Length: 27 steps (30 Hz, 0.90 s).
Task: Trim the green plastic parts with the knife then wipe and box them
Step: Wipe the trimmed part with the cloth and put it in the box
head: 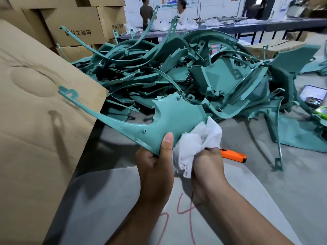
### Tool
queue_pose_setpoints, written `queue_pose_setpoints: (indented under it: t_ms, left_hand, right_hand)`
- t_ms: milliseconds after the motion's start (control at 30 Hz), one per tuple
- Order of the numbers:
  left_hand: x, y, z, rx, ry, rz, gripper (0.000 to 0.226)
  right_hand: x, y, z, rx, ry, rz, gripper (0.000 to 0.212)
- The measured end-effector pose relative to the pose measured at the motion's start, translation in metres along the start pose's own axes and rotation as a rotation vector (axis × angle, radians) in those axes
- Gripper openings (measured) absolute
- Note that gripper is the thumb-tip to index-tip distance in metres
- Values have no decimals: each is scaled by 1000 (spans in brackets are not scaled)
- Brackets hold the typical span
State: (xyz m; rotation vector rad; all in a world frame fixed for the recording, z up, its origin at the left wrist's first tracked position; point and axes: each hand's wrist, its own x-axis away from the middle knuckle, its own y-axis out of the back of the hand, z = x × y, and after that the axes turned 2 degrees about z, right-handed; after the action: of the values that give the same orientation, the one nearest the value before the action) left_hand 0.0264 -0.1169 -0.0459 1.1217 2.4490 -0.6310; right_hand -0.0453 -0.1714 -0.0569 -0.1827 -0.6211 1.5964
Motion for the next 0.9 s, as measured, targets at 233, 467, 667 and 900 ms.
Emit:
queue_pose_setpoints:
  t_ms: [233, 467, 667, 900]
  left_hand:
    - [-18, 15, 2, 49, 40, -75, 14]
    - [-24, 20, -1, 11, 35, -58, 14]
    - [-35, 26, -4, -34, -36, 84, 18]
    - [-45, 40, -3, -55, -4, 295, 22]
  right_hand:
    - [10, -8, -6, -9, 14, 248, 27]
    - [13, -6, -9, 307, 189, 387, 52]
    - [9, -4, -7, 267, 360, 295, 31]
    - [-12, 8, 9, 142, 326, 142, 20]
